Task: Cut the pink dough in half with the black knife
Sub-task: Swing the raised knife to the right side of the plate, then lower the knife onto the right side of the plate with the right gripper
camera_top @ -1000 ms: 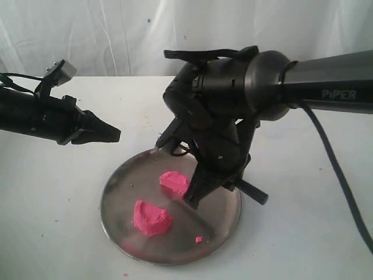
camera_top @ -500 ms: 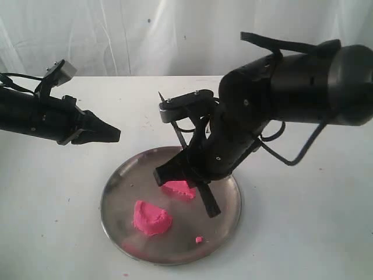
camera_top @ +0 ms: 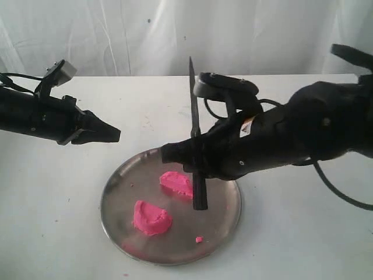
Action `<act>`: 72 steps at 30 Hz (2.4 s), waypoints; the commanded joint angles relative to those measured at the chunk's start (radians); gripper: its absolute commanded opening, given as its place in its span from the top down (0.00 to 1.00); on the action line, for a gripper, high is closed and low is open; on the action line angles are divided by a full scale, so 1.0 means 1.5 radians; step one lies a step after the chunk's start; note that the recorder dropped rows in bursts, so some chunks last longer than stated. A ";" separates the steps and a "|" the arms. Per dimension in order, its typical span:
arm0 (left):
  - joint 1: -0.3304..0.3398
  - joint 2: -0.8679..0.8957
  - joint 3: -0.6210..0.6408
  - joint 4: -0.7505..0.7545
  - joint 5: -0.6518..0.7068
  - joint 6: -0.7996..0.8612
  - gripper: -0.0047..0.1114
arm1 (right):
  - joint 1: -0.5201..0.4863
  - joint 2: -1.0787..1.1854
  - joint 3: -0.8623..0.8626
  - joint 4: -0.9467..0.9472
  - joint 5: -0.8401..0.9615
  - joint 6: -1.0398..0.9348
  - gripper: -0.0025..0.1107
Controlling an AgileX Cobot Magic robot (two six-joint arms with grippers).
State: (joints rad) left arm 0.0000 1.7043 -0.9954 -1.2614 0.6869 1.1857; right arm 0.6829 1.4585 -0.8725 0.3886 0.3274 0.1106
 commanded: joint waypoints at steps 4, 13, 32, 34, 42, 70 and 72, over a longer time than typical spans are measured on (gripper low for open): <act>-0.001 -0.003 0.005 -0.013 0.008 -0.001 0.96 | -0.062 -0.019 0.088 0.436 -0.039 -0.393 0.98; -0.001 -0.003 0.005 -0.010 0.008 -0.001 0.96 | -0.134 -0.019 0.139 0.697 0.010 -0.679 0.98; -0.001 -0.003 0.005 -0.010 0.008 -0.001 0.96 | -0.181 0.199 0.162 0.904 0.203 -0.916 0.98; -0.001 -0.003 0.005 -0.010 0.008 -0.001 0.96 | -0.184 0.207 0.155 0.904 0.218 -0.907 0.98; -0.001 -0.003 0.005 -0.010 0.008 -0.001 0.96 | -0.211 0.220 0.138 0.904 0.217 -0.812 0.98; -0.001 -0.003 0.005 -0.010 0.008 -0.001 0.96 | -0.211 0.269 0.117 0.904 0.232 -0.762 0.81; -0.001 -0.003 0.005 -0.010 0.008 -0.001 0.96 | -0.211 0.270 0.117 0.904 0.227 -0.761 0.81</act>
State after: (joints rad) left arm 0.0000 1.7043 -0.9954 -1.2614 0.6869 1.1857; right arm 0.3772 1.8604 -0.6912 1.7443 0.6710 -1.0321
